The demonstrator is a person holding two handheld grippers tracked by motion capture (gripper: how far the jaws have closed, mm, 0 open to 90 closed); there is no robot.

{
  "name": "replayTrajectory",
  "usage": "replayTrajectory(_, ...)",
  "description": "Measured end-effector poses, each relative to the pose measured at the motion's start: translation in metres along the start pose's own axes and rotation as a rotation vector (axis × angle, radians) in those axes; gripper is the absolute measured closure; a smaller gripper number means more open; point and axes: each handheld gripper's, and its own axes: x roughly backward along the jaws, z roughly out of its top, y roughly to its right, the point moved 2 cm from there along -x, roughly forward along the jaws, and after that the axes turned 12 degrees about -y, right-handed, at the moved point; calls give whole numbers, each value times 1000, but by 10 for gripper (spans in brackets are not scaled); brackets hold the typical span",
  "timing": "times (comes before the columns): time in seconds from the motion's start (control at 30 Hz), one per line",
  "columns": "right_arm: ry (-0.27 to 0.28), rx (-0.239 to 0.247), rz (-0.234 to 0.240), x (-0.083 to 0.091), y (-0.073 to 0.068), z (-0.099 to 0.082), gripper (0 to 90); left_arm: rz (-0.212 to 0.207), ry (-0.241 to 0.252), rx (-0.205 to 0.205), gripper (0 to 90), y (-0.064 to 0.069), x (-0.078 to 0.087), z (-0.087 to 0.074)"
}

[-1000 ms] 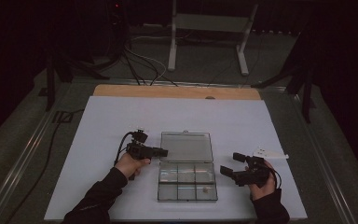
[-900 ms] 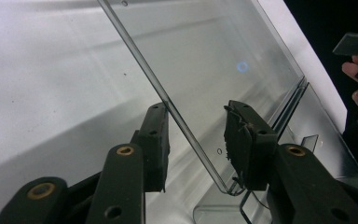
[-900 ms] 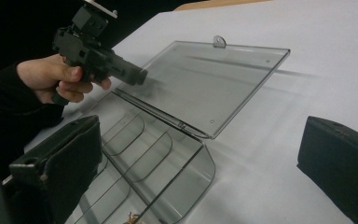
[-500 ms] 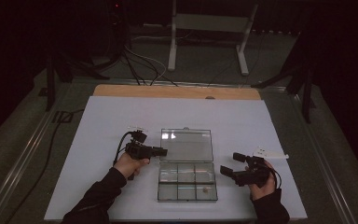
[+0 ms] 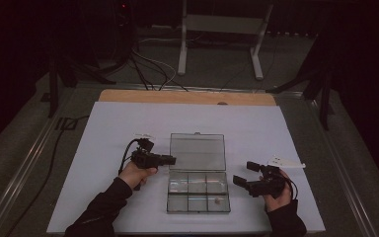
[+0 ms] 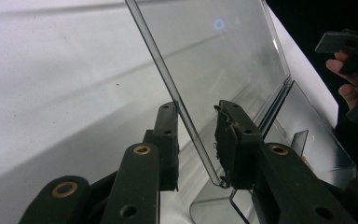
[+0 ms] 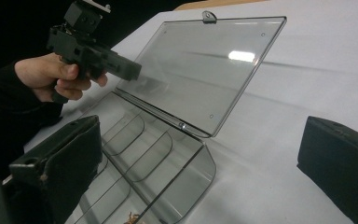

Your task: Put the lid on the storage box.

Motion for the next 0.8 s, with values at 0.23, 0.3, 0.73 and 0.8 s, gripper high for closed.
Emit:
replayTrajectory(0.23,2,0,0,0,0,0,0,-8,15,-28,760,0,3,-1)
replayTrajectory(0.3,1,-1,0,0,0,0,0,-11,18,-40,774,0,4,-1)
replayTrajectory(0.73,0,-2,1,0,0,0,0,-10,56,-125,807,1,7,-4)
replayTrajectory(0.8,1,0,0,0,0,0,0,-9,60,-137,807,1,7,-5)
